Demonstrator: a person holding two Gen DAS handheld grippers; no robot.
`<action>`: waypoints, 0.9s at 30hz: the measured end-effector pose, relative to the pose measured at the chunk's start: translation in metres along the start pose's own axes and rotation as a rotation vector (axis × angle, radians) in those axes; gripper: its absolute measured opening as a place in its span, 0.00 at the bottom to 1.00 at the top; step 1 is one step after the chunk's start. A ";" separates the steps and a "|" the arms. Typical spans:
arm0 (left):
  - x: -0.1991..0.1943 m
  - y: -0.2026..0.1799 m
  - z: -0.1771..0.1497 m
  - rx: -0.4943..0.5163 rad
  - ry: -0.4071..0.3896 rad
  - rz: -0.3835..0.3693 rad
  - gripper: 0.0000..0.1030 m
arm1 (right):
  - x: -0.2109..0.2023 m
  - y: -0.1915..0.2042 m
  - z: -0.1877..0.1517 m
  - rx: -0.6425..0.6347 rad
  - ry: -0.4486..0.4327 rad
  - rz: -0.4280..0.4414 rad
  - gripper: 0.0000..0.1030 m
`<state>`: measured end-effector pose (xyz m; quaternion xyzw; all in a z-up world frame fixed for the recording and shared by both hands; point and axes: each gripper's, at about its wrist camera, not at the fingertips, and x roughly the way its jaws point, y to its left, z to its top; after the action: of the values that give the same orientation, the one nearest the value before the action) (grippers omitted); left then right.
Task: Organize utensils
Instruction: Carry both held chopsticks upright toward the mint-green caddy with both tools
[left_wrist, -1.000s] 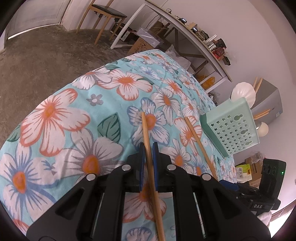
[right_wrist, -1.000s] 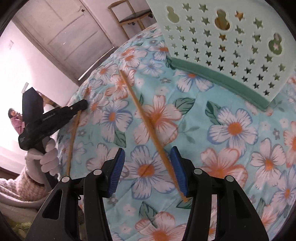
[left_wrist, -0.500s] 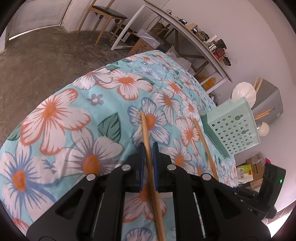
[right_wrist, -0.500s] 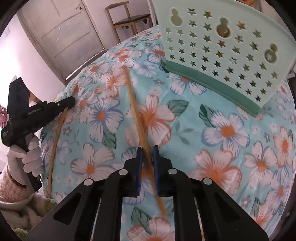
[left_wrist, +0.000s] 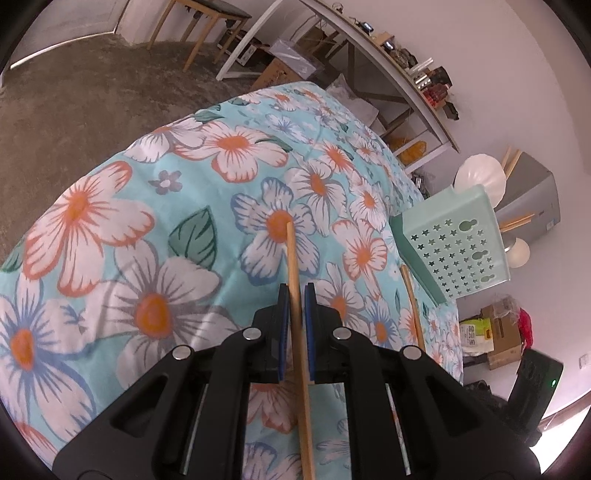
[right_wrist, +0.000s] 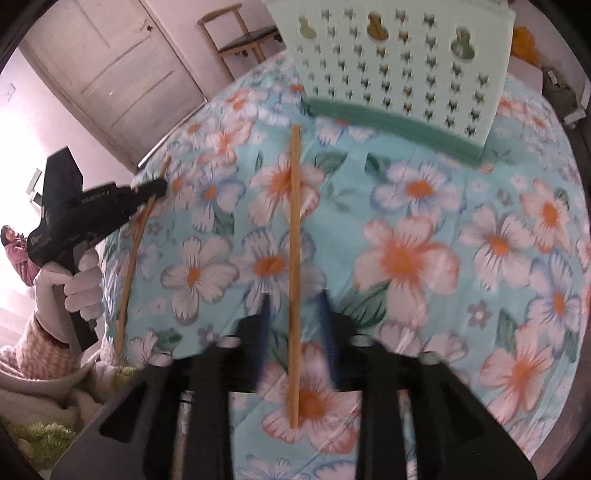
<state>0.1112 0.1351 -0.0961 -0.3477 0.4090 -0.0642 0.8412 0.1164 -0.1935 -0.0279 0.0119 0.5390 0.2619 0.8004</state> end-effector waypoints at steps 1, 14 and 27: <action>0.000 0.000 0.002 0.005 0.007 0.005 0.08 | 0.000 0.000 0.006 -0.001 -0.011 0.003 0.34; 0.017 -0.004 0.020 0.043 0.067 0.060 0.07 | 0.056 0.001 0.080 -0.033 -0.053 -0.052 0.34; 0.021 -0.024 0.018 0.170 0.020 0.150 0.07 | 0.082 0.020 0.111 -0.077 -0.085 -0.097 0.07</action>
<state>0.1421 0.1181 -0.0867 -0.2432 0.4352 -0.0390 0.8660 0.2280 -0.1111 -0.0452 -0.0339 0.4939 0.2428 0.8342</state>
